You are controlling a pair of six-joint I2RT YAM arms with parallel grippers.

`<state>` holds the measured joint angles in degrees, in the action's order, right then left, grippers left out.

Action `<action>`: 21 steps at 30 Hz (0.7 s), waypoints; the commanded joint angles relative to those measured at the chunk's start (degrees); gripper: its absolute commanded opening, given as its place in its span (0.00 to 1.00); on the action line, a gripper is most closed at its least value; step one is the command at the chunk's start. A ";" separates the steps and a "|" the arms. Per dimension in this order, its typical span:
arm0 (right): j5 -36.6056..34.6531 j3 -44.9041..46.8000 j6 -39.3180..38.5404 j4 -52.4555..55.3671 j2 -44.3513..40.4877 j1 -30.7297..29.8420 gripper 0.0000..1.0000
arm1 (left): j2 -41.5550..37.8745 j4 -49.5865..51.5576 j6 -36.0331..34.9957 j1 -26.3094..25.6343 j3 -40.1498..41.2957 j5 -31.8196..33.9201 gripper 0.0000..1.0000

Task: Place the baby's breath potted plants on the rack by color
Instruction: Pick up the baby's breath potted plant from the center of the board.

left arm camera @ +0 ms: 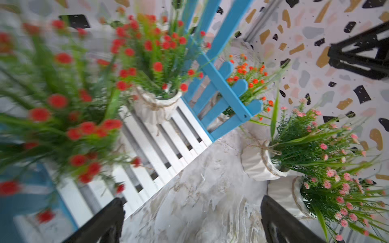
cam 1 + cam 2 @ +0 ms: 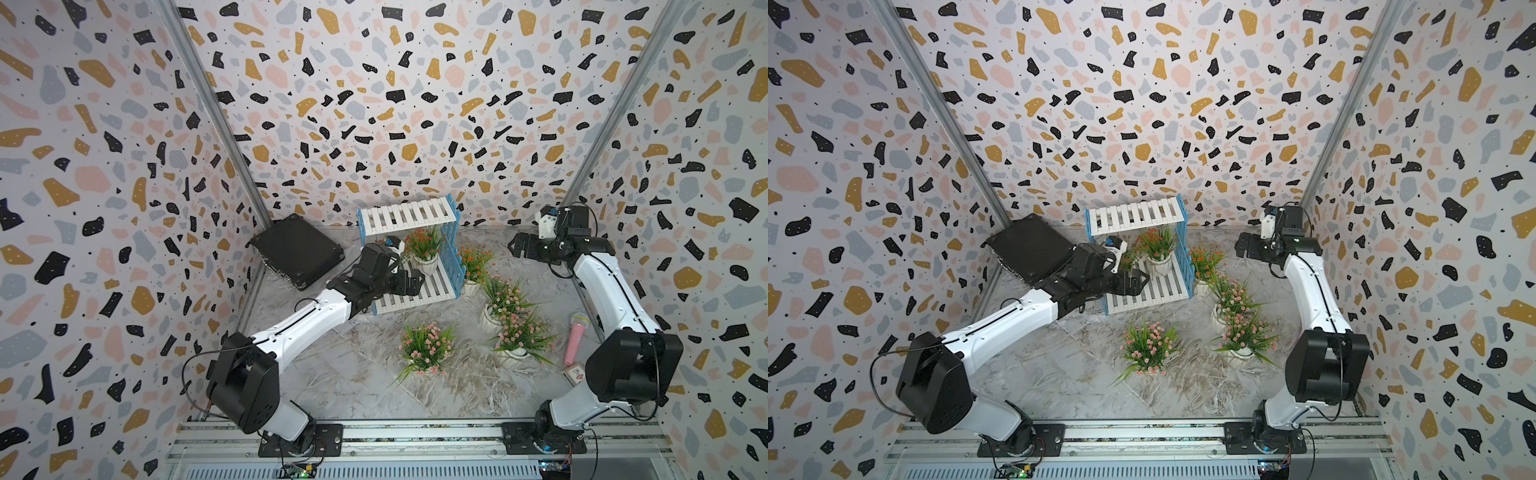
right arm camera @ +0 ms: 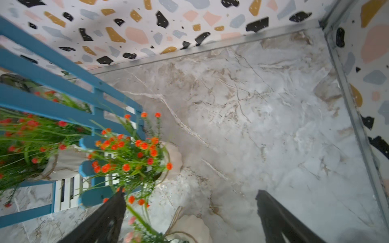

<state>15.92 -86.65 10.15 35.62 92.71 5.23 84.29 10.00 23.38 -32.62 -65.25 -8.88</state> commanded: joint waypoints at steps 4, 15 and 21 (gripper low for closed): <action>3.31 -1.75 -4.04 2.71 6.77 1.71 0.98 | -4.35 1.59 0.82 0.67 1.53 1.37 0.99; 15.81 5.40 -12.11 -6.24 10.51 0.55 0.97 | -4.41 1.23 1.51 0.94 0.57 -1.05 0.99; 17.83 5.38 -20.41 -4.32 12.68 -2.86 0.98 | -4.34 1.56 1.63 0.98 0.57 -1.26 1.00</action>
<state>30.72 -80.66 -4.10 30.68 104.53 4.23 80.31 12.21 24.84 -31.88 -64.36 -9.69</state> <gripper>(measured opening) 0.975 0.995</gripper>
